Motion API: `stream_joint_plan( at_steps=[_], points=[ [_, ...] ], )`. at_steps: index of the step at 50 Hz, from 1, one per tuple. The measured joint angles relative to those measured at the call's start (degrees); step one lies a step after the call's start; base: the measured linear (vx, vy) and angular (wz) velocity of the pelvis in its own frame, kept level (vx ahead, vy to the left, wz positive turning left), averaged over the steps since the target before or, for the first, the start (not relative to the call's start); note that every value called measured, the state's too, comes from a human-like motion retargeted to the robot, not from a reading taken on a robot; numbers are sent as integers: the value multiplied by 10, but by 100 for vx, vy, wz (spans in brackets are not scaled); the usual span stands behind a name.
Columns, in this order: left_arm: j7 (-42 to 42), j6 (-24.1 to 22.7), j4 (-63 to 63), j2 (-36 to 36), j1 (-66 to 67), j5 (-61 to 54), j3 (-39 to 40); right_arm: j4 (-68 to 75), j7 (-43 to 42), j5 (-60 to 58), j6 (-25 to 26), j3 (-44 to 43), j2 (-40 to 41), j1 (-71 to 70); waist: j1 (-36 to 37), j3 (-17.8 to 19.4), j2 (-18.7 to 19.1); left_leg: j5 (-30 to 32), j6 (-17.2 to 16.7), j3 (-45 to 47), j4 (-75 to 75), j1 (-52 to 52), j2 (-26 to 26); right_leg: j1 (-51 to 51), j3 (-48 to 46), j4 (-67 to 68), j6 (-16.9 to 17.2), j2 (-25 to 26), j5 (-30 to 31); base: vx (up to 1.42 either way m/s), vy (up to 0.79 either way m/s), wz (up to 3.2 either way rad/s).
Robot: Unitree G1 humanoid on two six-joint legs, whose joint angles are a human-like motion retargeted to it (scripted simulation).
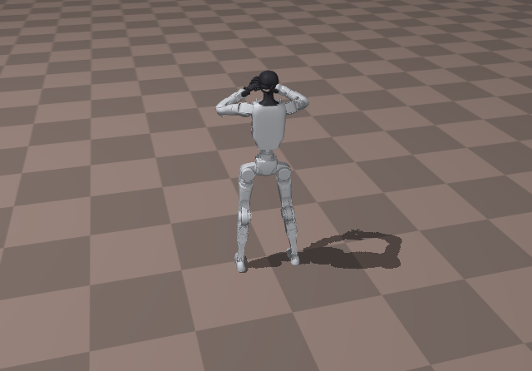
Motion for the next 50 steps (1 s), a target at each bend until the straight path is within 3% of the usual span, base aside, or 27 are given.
stream_joint_plan(
  at_steps=[8,17,26,32,37,42,46,50],
  points=[
    [5,30,162,-224,303,-108,95,121,-16,38,19,-47,110,218,13,-8,4,-9,18,14,11,-4,0,-10,8,10,-3,1,-2,0,0,0],
    [55,83,515,-362,487,-224,193,401,-80,170,62,-96,211,422,13,23,0,4,12,17,-6,9,4,-6,14,6,-19,5,-1,0,0,0],
    [100,110,824,-419,577,-306,333,753,-102,315,98,-174,313,577,21,42,-4,9,11,19,-14,9,9,-12,16,6,-28,10,0,0,0,0],
    [83,122,912,-431,599,-330,379,825,-83,361,101,-242,329,628,16,58,-5,11,12,22,-15,0,9,-23,19,8,-27,11,3,0,0,0],
    [107,120,931,-440,555,-352,373,749,-121,425,78,-264,320,645,-5,56,3,14,16,22,-17,-5,8,-31,21,8,-26,10,7,0,0,0],
    [143,123,836,-392,414,-410,292,702,-156,415,81,-240,301,659,-19,38,20,19,25,10,-20,-11,1,-31,10,7,-24,2,6,0,1,14],
    [160,127,690,-303,209,-535,210,759,-151,402,140,-208,300,701,-11,21,29,28,33,-5,-25,-16,-9,-29,-7,7,-16,-10,2,2,1,34],
    [149,109,552,-162,-51,-628,85,827,-105,409,191,-194,316,796,-4,4,35,35,35,-17,-28,-22,-15,-27,-24,6,-5,-19,-2,4,-1,30]
  ],
)
